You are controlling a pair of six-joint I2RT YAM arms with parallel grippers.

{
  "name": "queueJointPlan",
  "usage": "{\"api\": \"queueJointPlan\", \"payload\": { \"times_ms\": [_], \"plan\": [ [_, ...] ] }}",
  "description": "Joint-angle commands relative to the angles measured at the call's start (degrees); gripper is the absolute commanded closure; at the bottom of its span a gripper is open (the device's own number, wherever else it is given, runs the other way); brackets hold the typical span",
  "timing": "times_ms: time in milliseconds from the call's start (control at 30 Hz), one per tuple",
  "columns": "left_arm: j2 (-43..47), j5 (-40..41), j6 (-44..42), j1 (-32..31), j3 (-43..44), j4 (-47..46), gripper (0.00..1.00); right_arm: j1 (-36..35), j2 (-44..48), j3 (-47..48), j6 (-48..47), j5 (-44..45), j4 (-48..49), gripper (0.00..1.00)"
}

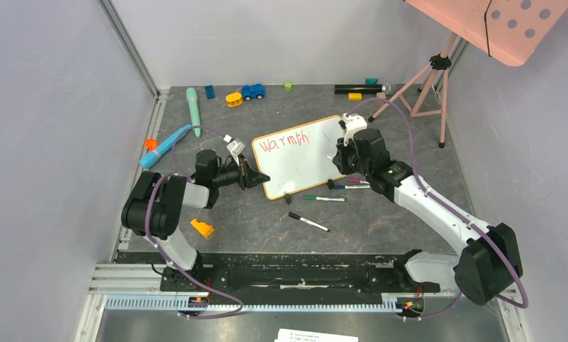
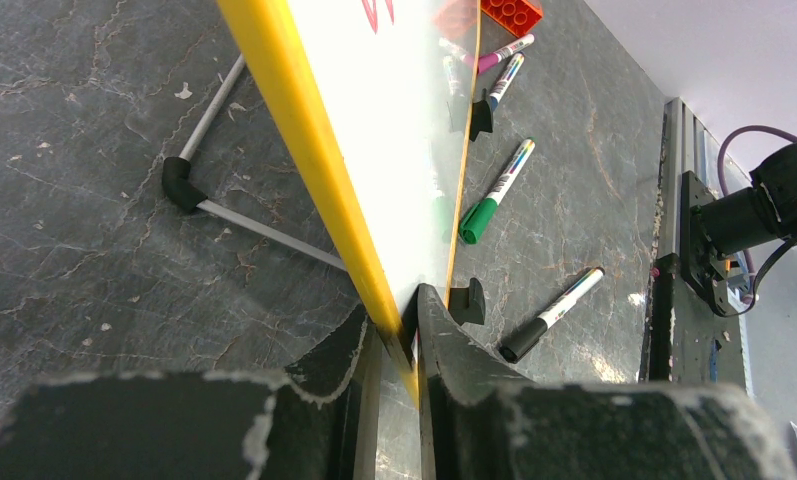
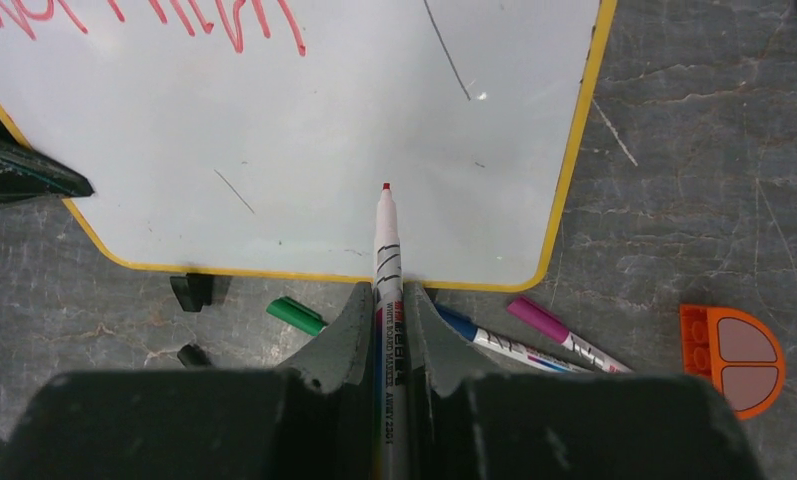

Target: Write a sentence on the whiteboard

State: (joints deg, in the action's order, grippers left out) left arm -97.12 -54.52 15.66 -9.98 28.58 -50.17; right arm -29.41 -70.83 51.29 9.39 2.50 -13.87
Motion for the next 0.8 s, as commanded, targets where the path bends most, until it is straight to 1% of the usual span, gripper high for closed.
{"api": "queueJointPlan", "payload": {
  "times_ms": [0, 167, 400, 767],
  "plan": [
    [0.2, 4.7, -3.4, 0.3, 0.7, -0.2, 0.92, 0.4, 0.4, 1.9, -0.3, 2.8, 5.2, 1.0],
    [0.2, 4.6, -3.4, 0.3, 0.7, -0.2, 0.92, 1.2, -2.4, 5.9, -0.2, 0.0, 6.0, 1.0],
    [0.2, 4.7, -3.5, 0.3, 0.7, -0.1, 0.92, 1.6, -5.0, 9.7, -0.5, -1.5, 6.6, 1.0],
    [0.3, 4.7, -3.6, 0.3, 0.5, -0.1, 0.92, 1.7, -9.1, 13.6, -0.7, -1.9, 7.5, 1.0]
  ]
}}
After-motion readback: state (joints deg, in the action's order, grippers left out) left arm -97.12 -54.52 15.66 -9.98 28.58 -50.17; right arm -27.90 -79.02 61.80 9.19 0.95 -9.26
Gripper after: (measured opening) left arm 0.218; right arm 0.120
